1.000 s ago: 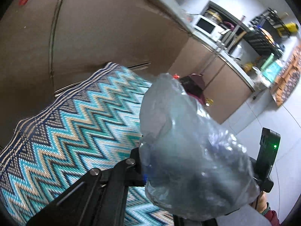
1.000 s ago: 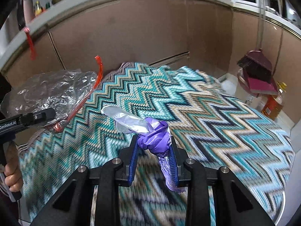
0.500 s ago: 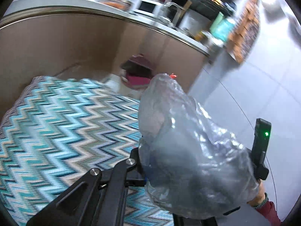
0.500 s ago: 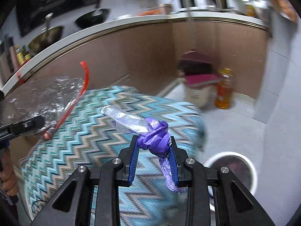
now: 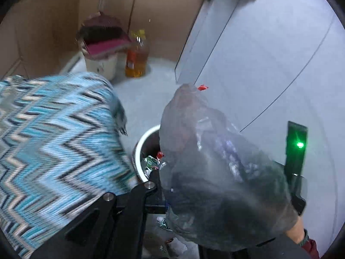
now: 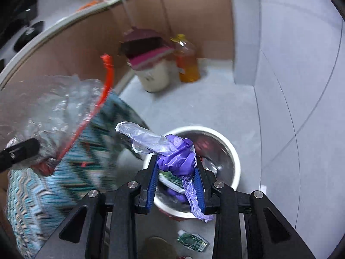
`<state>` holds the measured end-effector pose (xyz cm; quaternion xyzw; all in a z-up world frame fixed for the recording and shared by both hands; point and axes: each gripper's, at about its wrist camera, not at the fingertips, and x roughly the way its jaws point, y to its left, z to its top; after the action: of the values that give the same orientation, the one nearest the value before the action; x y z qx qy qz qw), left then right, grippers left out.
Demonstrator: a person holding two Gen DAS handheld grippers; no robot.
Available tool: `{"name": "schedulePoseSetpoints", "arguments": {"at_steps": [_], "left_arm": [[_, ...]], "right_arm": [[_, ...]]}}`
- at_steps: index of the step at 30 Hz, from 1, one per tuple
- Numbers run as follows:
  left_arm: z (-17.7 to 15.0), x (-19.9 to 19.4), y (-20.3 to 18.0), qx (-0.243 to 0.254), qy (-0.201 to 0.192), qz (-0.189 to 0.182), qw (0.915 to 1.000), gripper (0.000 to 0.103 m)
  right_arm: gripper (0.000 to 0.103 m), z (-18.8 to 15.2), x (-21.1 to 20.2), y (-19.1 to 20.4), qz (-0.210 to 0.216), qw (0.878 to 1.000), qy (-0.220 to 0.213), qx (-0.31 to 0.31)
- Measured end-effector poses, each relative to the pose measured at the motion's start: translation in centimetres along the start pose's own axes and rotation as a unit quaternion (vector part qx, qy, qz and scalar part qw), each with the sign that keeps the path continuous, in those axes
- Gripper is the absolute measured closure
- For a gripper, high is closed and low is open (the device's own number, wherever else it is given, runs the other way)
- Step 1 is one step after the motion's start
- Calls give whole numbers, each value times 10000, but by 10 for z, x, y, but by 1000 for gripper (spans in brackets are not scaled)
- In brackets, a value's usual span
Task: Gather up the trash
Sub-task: 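Carry plastic bag and purple glove over the bin, then open both grippers to drop the items into the bin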
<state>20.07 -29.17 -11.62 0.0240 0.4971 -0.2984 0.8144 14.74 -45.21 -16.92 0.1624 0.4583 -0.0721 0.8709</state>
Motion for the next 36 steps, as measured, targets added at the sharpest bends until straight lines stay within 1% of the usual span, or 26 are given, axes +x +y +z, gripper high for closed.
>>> {"name": "schedulePoseSetpoints", "arguments": {"at_steps": [3, 4, 5, 8, 10, 11, 12, 14, 19, 26, 31, 36], "left_arm": [[6, 39, -13, 98, 181, 150, 9997, 102], [7, 46, -15, 114, 198, 181, 9996, 100], [9, 55, -17, 150, 249, 178, 9994, 100], [13, 80, -25, 181, 421, 178, 9988, 100], [13, 90, -27, 188, 497, 144, 9985, 100], [13, 93, -26, 195, 536, 148, 9983, 99], [14, 95, -26, 183, 561, 134, 9982, 99], [13, 96, -23, 145, 585, 99, 9981, 99], [15, 90, -19, 134, 611, -45, 9980, 99], [14, 85, -27, 136, 715, -165, 9972, 99], [13, 98, -29, 92, 827, -159, 9964, 99], [14, 114, -22, -19, 931, -96, 9956, 99]], "right_arm": [[71, 1, 24, -15, -77, 9998, 150, 121], [70, 2, 32, -18, -79, 9996, 200, 164], [69, 2, 38, -21, -80, 9995, 229, 183], [68, 6, 58, -23, -95, 9992, 297, 230], [63, 6, 68, -24, -125, 9990, 326, 272], [56, 6, 71, -25, -143, 9990, 326, 287], [53, 6, 73, -26, -164, 9988, 330, 316], [53, 5, 74, -26, -179, 9986, 342, 358], [53, -2, 59, -32, -248, 9984, 248, 437], [53, -5, 18, -30, -390, 9984, -70, 408], [53, -13, -12, -32, -465, 9978, -277, 391], [53, -15, -25, -34, -473, 9974, -378, 386]]}}
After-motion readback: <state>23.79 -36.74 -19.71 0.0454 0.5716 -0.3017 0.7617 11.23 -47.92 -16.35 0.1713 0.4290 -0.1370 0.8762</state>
